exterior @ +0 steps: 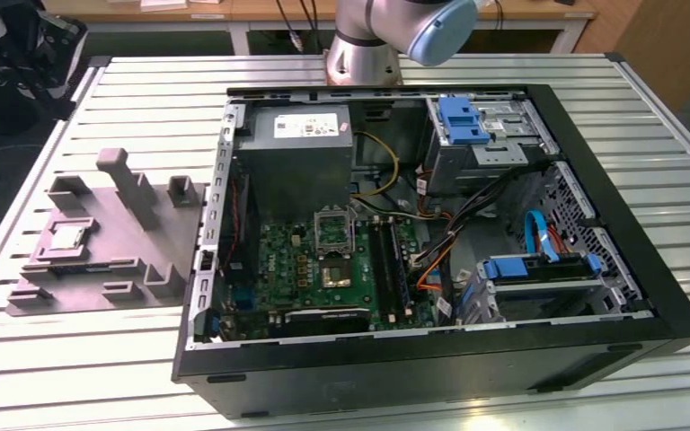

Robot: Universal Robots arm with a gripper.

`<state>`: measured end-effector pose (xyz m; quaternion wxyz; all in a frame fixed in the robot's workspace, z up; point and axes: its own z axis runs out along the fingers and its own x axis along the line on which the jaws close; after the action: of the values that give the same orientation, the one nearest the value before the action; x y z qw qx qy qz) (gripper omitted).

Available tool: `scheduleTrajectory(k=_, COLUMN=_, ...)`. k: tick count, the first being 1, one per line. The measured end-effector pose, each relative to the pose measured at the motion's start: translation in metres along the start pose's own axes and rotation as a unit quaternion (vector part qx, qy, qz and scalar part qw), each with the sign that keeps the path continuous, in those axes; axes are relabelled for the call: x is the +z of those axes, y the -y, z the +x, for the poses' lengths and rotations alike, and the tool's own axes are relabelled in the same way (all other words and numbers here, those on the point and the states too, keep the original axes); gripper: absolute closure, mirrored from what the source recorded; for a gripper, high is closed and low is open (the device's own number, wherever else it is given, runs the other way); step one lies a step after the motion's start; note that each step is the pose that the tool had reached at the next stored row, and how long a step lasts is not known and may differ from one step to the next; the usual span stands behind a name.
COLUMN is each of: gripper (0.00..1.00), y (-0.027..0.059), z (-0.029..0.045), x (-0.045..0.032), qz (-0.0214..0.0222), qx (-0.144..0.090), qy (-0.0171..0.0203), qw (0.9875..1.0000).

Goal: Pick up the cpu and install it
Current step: 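Reach for the cpu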

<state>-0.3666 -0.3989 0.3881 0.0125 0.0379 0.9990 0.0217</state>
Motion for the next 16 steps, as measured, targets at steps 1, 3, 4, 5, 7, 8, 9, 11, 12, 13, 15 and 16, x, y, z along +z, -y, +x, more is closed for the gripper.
scheduleTrajectory(k=1, gripper=0.89, y=0.0001, z=0.0012, x=0.0001, qz=0.0, qx=0.0, qy=0.0, qw=1.0)
scheduleTrajectory(k=3, gripper=0.89, y=0.0003, z=0.0035, x=0.0001, qz=0.0, qx=0.0, qy=-0.0003, qw=1.0)
scheduleTrajectory(k=4, gripper=0.89, y=0.0004, z=0.0044, x=0.0003, qz=0.0, qx=0.0, qy=-0.0004, qw=1.0)
scheduleTrajectory(k=5, gripper=0.89, y=0.0004, z=0.0053, x=0.0003, qz=0.0, qx=0.0, qy=-0.0005, qw=1.0)
scheduleTrajectory(k=7, gripper=0.89, y=0.0006, z=0.007, x=0.0004, qz=0.0, qx=0.0, qy=-0.0007, qw=1.0)
scheduleTrajectory(k=8, gripper=0.89, y=0.0006, z=0.0079, x=0.0005, qz=0.0001, qx=0.0, qy=-0.0008, qw=1.0)
scheduleTrajectory(k=9, gripper=0.89, y=0.0007, z=0.0087, x=0.0005, qz=0.0001, qx=0.0, qy=-0.0009, qw=1.0)
scheduleTrajectory(k=11, gripper=0.89, y=0.0008, z=0.01, x=0.0006, qz=0.0001, qx=0.0, qy=-0.0011, qw=1.0)
scheduleTrajectory(k=12, gripper=0.89, y=0.0009, z=0.0106, x=0.0007, qz=0.0001, qx=0.0, qy=-0.0012, qw=1.0)
scheduleTrajectory(k=13, gripper=0.89, y=0.0009, z=0.0112, x=0.0007, qz=0.0001, qx=0.0, qy=-0.0014, qw=1.0)
scheduleTrajectory(k=15, gripper=0.89, y=0.001, z=0.0125, x=0.0008, qz=0.0001, qx=0.0, qy=-0.0015, qw=1.0)
scheduleTrajectory(k=16, gripper=0.89, y=0.0011, z=0.0132, x=0.0009, qz=0.0001, qx=0.0, qy=-0.0016, qw=1.0)
